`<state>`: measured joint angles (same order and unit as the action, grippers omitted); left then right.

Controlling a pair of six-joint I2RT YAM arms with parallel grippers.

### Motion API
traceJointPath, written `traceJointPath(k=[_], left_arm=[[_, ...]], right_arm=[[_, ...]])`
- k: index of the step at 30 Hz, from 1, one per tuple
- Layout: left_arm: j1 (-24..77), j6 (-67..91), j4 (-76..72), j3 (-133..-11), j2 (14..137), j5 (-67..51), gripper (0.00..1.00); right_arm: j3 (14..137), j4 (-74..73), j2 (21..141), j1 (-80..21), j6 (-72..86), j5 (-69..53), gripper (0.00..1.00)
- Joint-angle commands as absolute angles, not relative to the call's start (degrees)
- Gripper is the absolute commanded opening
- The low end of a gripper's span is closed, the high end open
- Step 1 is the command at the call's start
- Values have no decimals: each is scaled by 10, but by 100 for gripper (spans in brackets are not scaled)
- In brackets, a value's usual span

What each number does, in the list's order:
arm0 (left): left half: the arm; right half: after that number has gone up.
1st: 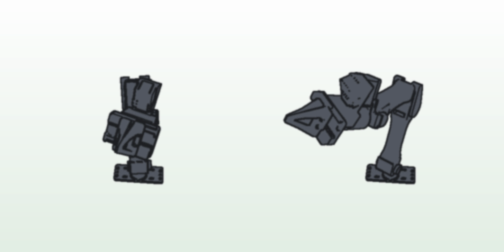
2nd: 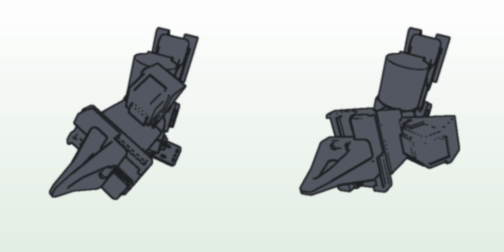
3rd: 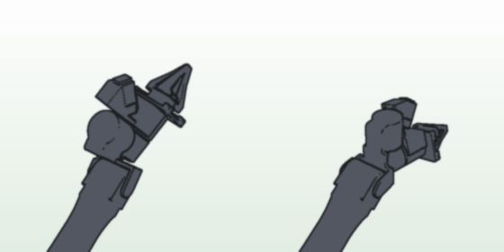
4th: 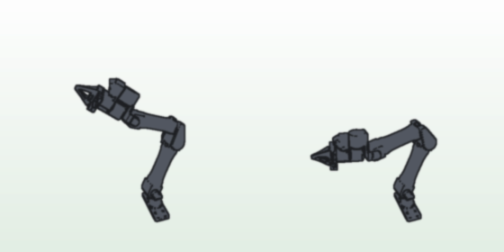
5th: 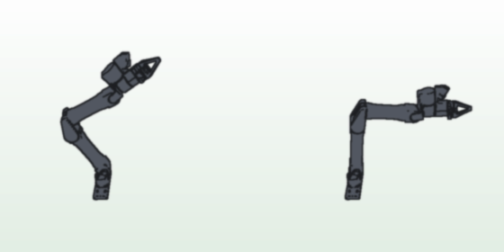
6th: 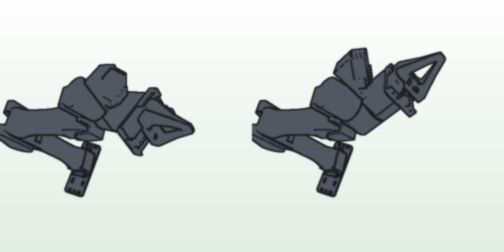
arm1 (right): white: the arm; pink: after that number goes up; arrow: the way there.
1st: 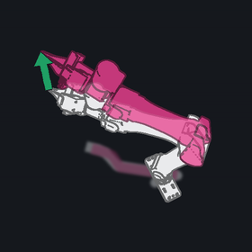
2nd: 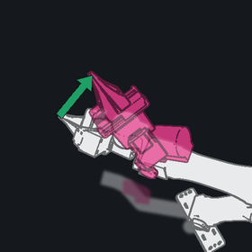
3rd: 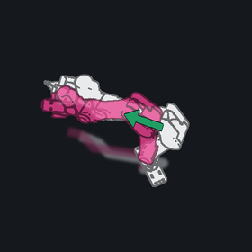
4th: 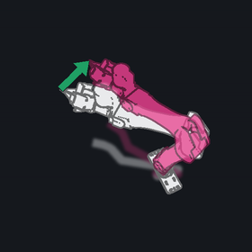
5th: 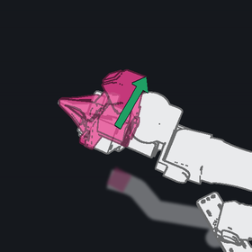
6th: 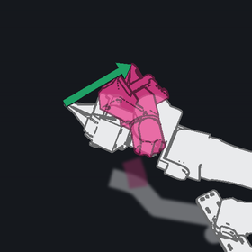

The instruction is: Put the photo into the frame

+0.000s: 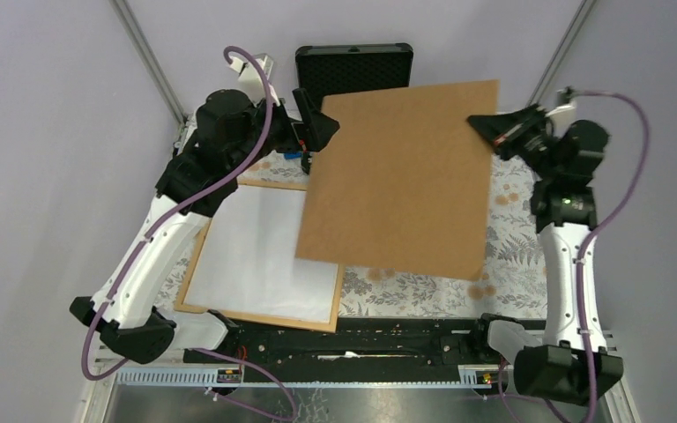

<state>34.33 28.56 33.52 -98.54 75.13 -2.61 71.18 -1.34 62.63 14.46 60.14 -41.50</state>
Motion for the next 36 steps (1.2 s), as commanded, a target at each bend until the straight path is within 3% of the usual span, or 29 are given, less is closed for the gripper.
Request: traceJointPath(k=[1, 9, 15, 26, 36], left_arm=[[341, 274, 359, -1001, 716, -2, 99], [341, 265, 422, -995, 672, -10, 99], [341, 251, 442, -962, 628, -34, 99], [341, 220, 421, -910, 603, -54, 99], [341, 218, 400, -862, 599, -80, 99]], right_arm=[[636, 115, 602, 2, 683, -268, 0], [538, 287, 681, -312, 659, 10, 0], [510, 403, 776, -429, 648, 142, 0], [583, 449, 926, -478, 680, 202, 0], [596, 435, 958, -498, 724, 246, 0]])
